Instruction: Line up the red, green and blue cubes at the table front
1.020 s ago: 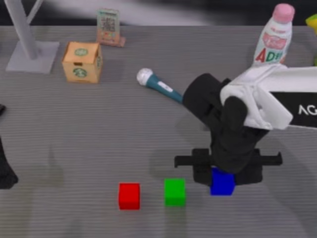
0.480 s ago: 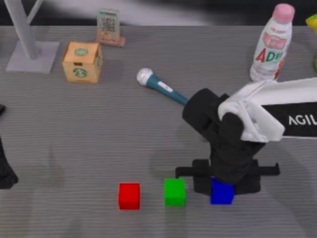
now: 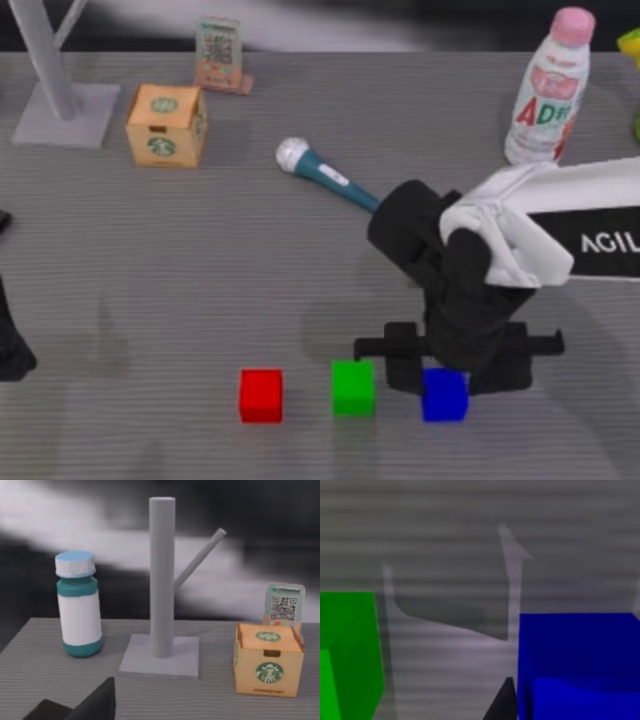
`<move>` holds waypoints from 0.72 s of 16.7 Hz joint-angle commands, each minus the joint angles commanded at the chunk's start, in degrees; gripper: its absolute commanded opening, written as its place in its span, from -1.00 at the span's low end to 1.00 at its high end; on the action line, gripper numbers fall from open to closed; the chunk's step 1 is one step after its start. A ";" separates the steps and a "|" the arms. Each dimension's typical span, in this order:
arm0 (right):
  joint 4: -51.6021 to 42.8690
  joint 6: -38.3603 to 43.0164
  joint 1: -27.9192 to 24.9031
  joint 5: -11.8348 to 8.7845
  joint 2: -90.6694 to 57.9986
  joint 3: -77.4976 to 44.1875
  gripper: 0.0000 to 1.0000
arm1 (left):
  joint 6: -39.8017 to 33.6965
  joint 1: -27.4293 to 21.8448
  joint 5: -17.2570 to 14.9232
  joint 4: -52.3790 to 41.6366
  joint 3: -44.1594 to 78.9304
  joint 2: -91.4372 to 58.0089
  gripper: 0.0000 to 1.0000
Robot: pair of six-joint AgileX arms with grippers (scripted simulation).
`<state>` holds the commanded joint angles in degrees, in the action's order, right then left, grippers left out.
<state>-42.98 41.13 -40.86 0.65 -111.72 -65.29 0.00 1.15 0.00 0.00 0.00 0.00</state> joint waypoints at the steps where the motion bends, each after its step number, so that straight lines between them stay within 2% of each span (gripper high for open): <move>1: 0.00 0.00 0.00 0.00 0.00 0.00 0.66 | 0.00 0.00 0.00 0.00 0.00 0.00 1.00; 3: 0.00 0.00 0.00 0.00 0.00 0.00 0.96 | 0.00 0.00 0.00 0.00 0.00 0.00 1.00; 4: 0.00 0.00 0.00 0.00 0.00 0.00 1.00 | 0.00 0.00 0.00 0.00 0.00 0.00 1.00; 12: -0.01 0.00 0.09 0.00 0.05 -0.01 1.00 | 0.00 0.00 0.00 0.00 0.00 0.00 1.00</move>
<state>-42.99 41.13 -40.77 0.66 -111.67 -65.30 0.00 1.15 0.00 0.00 0.00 0.00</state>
